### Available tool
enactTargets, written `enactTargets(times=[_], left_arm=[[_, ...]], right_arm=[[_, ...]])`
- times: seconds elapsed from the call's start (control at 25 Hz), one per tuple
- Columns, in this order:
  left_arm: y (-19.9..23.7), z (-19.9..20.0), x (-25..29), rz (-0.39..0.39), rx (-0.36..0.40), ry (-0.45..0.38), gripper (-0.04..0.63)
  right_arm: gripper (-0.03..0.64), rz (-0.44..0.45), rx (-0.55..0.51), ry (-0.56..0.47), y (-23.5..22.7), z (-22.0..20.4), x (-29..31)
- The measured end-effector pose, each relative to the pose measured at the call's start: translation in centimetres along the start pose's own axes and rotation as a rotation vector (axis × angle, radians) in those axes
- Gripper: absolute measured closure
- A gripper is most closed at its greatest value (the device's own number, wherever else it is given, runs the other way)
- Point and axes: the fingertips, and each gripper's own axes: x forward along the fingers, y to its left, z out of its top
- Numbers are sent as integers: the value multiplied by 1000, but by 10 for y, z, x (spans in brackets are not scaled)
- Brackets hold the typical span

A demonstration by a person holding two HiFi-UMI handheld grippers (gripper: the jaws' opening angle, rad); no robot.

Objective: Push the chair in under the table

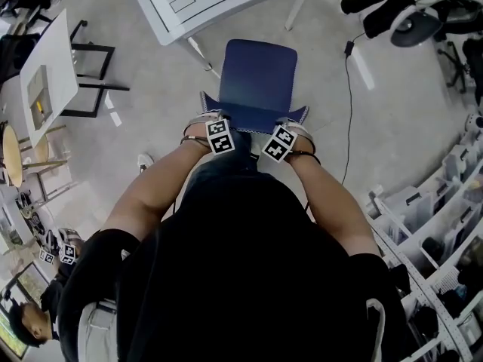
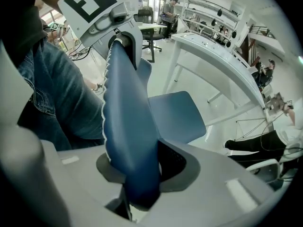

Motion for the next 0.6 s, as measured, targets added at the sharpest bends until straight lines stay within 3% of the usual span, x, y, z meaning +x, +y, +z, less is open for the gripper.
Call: enactTargets(times=[0.6], left_arm=[[133, 8, 3, -15, -32, -12, 387]], right_arm=[[463, 25, -29, 9, -122, 59, 14]])
